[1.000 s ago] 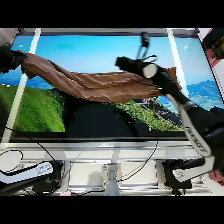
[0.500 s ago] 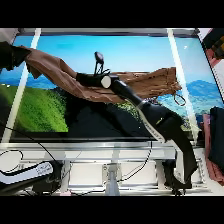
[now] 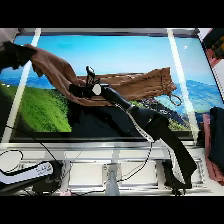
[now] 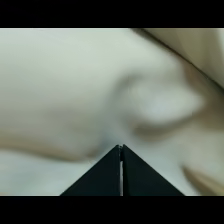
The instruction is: Fold the clothes and pants, and hang the long-sleeved shirts on hangers.
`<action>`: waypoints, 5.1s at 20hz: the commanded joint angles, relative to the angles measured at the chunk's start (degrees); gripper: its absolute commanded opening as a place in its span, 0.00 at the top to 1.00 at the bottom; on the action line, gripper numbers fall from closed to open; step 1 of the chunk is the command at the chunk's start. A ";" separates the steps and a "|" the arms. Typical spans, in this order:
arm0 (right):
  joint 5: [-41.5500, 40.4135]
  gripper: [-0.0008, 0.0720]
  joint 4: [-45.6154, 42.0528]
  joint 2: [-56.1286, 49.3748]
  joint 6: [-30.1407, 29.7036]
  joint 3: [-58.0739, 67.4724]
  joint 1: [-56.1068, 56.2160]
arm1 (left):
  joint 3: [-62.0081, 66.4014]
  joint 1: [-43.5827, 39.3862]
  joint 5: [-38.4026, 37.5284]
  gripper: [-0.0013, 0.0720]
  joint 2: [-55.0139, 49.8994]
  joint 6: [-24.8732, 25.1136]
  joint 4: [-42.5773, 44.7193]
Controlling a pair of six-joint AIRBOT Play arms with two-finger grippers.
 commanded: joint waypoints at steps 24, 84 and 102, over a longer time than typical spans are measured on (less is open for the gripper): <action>19.19 0.93 -10.88 16.90 -7.48 0.17 -27.28 | 0.02 -41.79 21.05 0.42 -24.26 6.21 12.98; 15.54 0.93 -16.57 11.82 -4.74 -8.15 -12.44 | 14.69 -17.86 -14.78 0.95 -5.77 -13.31 22.93; 14.01 0.93 -11.19 5.84 2.27 -8.15 -3.41 | 14.67 -27.61 -0.74 0.95 -8.92 -1.03 19.21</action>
